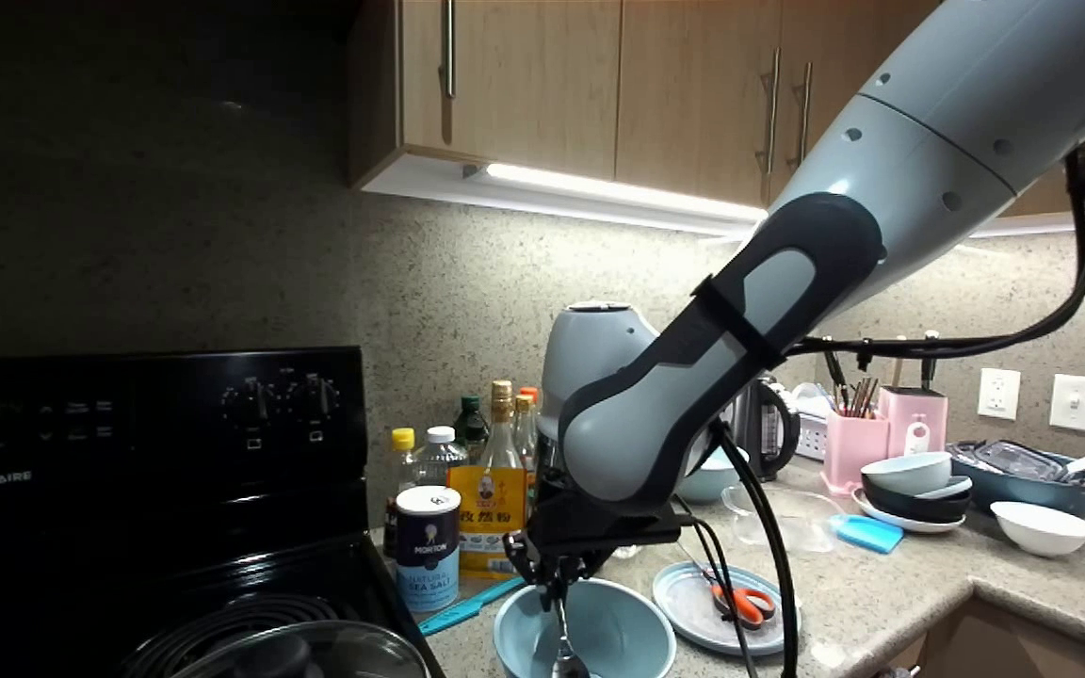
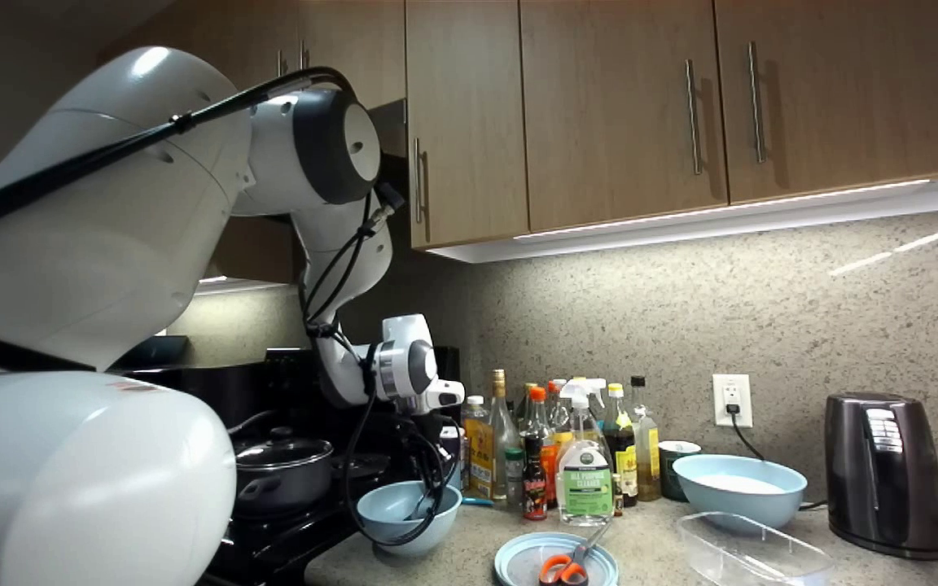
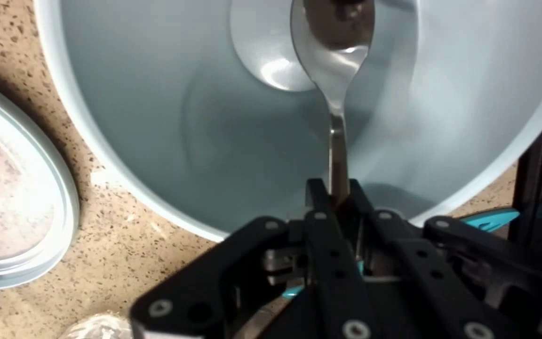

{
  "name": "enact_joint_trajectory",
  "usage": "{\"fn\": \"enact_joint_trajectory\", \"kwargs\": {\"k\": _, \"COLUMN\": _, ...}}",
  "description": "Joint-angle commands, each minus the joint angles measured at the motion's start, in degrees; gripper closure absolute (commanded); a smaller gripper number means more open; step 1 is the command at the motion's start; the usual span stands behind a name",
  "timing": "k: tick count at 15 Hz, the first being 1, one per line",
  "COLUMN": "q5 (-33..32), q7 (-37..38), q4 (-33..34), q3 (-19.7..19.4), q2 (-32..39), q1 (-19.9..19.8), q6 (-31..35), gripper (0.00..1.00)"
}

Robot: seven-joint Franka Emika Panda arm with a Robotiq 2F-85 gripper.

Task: Pick up the spoon and put it in the bowl

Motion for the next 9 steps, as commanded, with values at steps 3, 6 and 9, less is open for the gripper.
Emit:
{"fn": "enact_joint_trajectory", "kwargs": {"k": 3, "q5": -3.57, "q7": 9.48, "q4": -5.65, "q3": -1.05, "q2": -7.71, "q1": 4.18, "q6": -1.97, "gripper": 0.95}}
{"fn": "enact_joint_trajectory", "kwargs": {"k": 6, "q5": -7.75, "q7": 19.07, "q4": -8.68, "q3": -1.15, "q2": -11.28, "q1": 5.53, "q6": 0.78, "gripper": 0.95}}
{"fn": "enact_joint_trajectory", "kwargs": {"k": 9, "q5": -6.78, "q7": 17.56, "q4": -5.83, "q3": 1.85, "q2": -9.19, "q1": 2.89, "q6": -0.21, "gripper": 0.88}}
